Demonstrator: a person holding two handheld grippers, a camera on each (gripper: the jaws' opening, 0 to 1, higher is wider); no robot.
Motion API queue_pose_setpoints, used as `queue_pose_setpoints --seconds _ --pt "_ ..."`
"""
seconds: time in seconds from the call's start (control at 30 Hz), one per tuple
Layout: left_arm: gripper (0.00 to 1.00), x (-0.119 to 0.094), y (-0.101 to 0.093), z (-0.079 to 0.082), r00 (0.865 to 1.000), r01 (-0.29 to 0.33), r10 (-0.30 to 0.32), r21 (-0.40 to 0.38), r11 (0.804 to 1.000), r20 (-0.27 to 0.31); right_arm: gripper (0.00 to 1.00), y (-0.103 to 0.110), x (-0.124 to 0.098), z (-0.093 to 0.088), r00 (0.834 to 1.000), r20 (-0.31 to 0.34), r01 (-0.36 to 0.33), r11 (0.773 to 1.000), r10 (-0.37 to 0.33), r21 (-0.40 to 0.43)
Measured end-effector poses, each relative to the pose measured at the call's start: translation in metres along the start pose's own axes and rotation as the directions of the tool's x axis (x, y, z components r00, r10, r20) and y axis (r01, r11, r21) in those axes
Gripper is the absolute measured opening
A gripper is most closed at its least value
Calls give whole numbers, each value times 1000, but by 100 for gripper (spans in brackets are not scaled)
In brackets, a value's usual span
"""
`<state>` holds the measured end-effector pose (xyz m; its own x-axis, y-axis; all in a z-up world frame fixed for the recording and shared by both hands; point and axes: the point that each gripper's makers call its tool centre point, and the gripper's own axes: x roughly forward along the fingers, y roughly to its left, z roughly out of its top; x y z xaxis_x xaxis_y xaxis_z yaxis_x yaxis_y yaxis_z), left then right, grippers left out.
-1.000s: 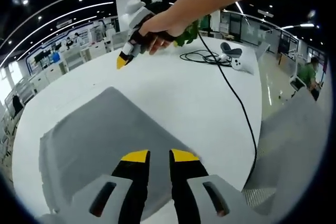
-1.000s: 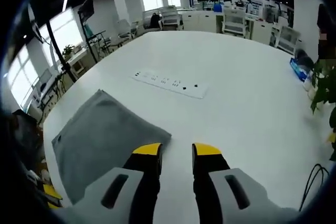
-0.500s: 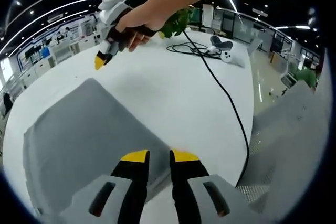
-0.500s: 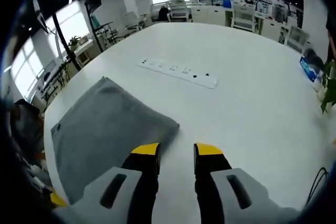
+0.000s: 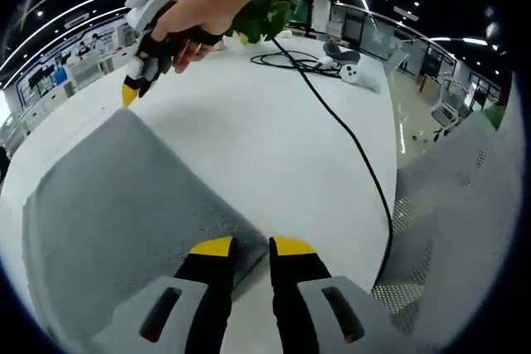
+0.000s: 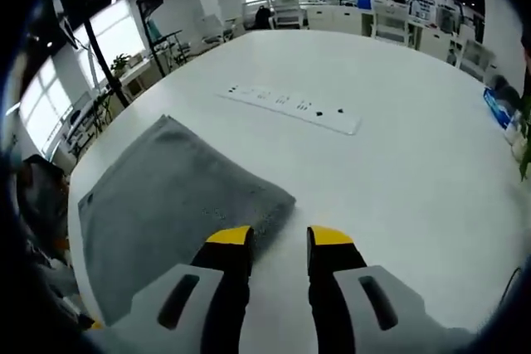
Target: Fold the towel on the table until its edges align and the towel forms a compact rectangular stack.
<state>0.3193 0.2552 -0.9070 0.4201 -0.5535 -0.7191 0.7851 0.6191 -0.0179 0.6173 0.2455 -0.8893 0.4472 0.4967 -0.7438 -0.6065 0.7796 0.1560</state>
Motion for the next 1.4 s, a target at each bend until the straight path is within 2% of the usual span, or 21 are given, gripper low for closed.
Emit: queue_pose_setpoints --seconds 0.07,0.27,0.4,0.5,0.7,0.77,0.9,0.97,1.0,1.1,1.23,1.4 --pt "17 3 -3 -4 1000 7 -7 8 1000 -19 25 3 0 1 1000 -2 -2 1000 2 -3" --pt "17 5 -5 -8 1000 4 -2 49 999 -24 23 8 9 -4 1000 -7 -8 1000 8 -6" --pt "13 6 -1 -8 999 6 -2 91 996 -40 18 6 22 -3 1000 -18 -8 1000 8 -2" --pt "9 7 1 -8 999 9 -4 102 995 -48 18 6 22 -4 1000 -22 -3 1000 3 2" --pt "6 9 6 -8 998 14 -11 58 998 -56 14 4 32 -6 999 -38 10 999 -11 -41" --pt "5 10 7 -7 998 26 -25 21 999 -58 11 5 36 -6 998 -57 -10 997 6 -75" --pt "5 9 5 -5 997 30 -29 14 999 -68 5 7 34 -9 997 -82 -22 995 14 -92" --pt "5 10 2 -3 998 35 -37 -27 999 -49 3 10 38 -7 996 -93 -22 993 11 -115" --pt "5 10 1 -3 998 34 -36 -49 998 -44 3 9 37 -7 996 -94 -19 993 8 -117" --pt "5 10 0 -2 999 33 -36 -52 998 -41 3 7 34 -9 995 -96 -23 993 13 -112" --pt "4 12 -9 1 997 57 -61 -83 995 -38 3 1 31 -12 995 -103 -27 996 18 -91" --pt "4 17 -23 6 996 88 -90 -77 993 -27 3 -10 18 -24 996 -86 -16 998 10 -66"
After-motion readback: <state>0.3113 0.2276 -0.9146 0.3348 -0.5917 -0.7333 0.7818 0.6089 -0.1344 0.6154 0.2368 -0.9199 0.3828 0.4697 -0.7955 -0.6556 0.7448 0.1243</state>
